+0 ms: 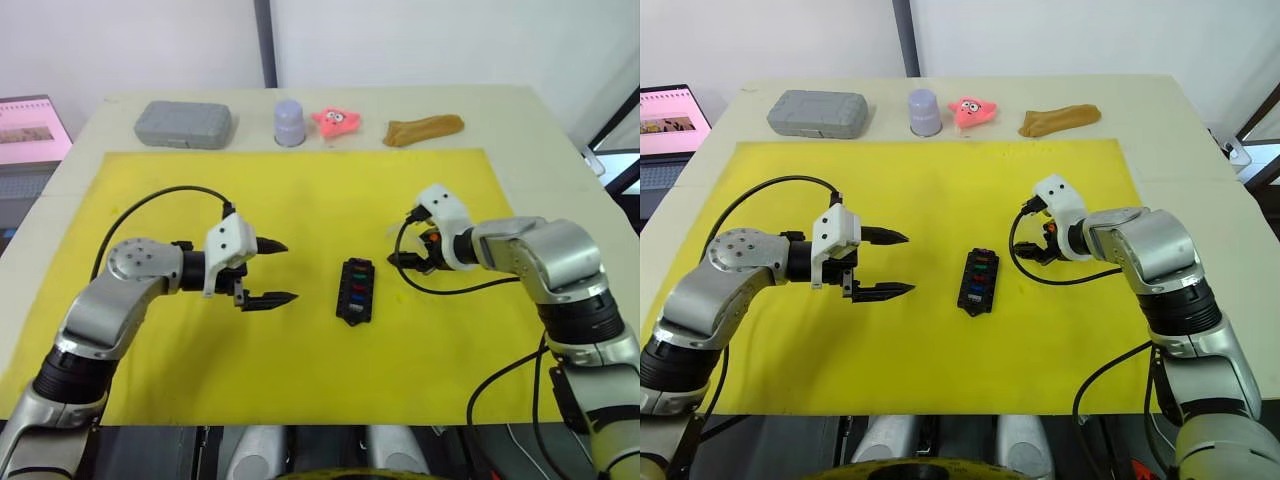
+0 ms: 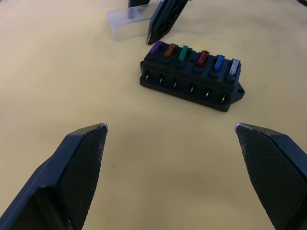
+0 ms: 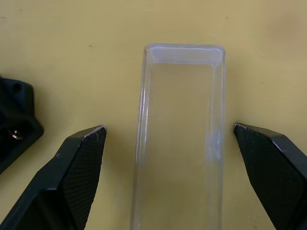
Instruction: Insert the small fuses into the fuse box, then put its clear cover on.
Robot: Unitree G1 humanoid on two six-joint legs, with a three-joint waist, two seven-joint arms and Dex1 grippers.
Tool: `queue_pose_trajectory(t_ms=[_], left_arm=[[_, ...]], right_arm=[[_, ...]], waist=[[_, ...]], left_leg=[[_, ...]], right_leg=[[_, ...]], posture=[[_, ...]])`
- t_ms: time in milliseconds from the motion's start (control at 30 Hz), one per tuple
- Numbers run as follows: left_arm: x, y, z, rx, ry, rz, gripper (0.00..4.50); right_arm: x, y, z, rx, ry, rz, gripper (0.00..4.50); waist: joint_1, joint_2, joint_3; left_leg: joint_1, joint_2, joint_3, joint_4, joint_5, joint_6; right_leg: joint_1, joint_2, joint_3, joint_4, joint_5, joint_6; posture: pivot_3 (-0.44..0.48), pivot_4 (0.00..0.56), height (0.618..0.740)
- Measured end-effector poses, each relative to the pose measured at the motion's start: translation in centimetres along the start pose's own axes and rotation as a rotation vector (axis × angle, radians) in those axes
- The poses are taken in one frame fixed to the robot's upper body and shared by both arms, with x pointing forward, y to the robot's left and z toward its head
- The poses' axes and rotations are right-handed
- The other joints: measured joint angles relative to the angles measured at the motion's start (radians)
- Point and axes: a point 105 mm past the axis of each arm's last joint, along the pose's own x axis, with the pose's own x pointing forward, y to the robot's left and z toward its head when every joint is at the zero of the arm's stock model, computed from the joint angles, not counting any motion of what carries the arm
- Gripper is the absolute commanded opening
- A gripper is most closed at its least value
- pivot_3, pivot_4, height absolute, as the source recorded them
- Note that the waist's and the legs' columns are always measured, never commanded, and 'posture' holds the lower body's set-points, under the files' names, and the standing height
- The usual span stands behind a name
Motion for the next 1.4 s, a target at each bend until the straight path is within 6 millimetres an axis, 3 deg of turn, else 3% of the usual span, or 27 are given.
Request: queue_pose_trajectory(t_ms=[67,200,400,633,833,1133,1400], left_arm=[[0.0,-0.2,-0.3,-0.017,0.006,0.002,4.50],[0.2,-1.0,-0.4,-0.042,0.012,0.006,4.50],[1.5,-2.9,0.0,-0.112,-0.008,0.064,4.50],[3.8,-4.9,-0.6,-0.214,0.008,0.154,4.50],[5.3,-5.4,-1.1,-0.257,0.012,0.210,4.50],[8.0,-7.3,-1.3,-0.272,0.019,0.184,4.50],[9.9,-6.5,-1.5,-0.283,0.010,0.267,4.50]], right_arm=[[0.1,-0.2,0.1,-0.001,0.006,-0.007,3.61],[0.1,-0.4,0.3,-0.011,0.001,-0.019,1.68],[-0.3,-0.5,0.7,-0.046,0.005,-0.019,1.69],[-1.5,-0.3,2.8,-0.109,-0.046,-0.021,1.69],[-2.1,0.0,4.4,-0.134,-0.084,-0.014,1.69],[-2.3,0.4,4.4,-0.135,-0.077,0.002,1.69],[-2.9,0.5,4.6,-0.140,-0.093,-0.004,1.69]], waist=[[0.000,0.000,0.000],[-0.001,0.000,0.000],[0.000,0.000,0.000],[0.001,0.000,0.000],[0.003,0.000,0.000],[0.003,0.000,0.000],[0.005,0.000,0.000]], left_leg=[[0.000,0.000,0.000,0.000,0.000,0.000],[0.000,0.000,0.000,0.000,0.000,0.000],[0.000,0.000,0.000,0.000,0.000,0.000],[0.000,0.000,0.000,0.000,0.000,0.000],[0.000,0.000,0.000,0.000,0.000,0.000],[0.000,0.000,0.000,0.000,0.000,0.000],[0.000,-0.001,0.000,0.000,0.000,0.000]], right_leg=[[0.000,0.000,0.000,0.000,0.000,0.000],[0.000,0.000,0.000,0.000,0.000,0.000],[0.000,0.000,0.001,0.000,0.000,0.000],[0.000,0.000,0.001,0.000,0.000,0.000],[0.000,0.000,0.001,0.000,0.000,0.000],[0.000,0.000,0.001,-0.001,0.000,0.000],[0.001,-0.001,0.001,-0.001,0.000,0.000]], posture=[[0.000,0.150,0.740],[0.000,0.150,0.740],[0.000,0.150,0.740],[0.000,0.150,0.740],[0.000,0.150,0.740],[0.000,0.150,0.740],[0.000,0.150,0.740]])
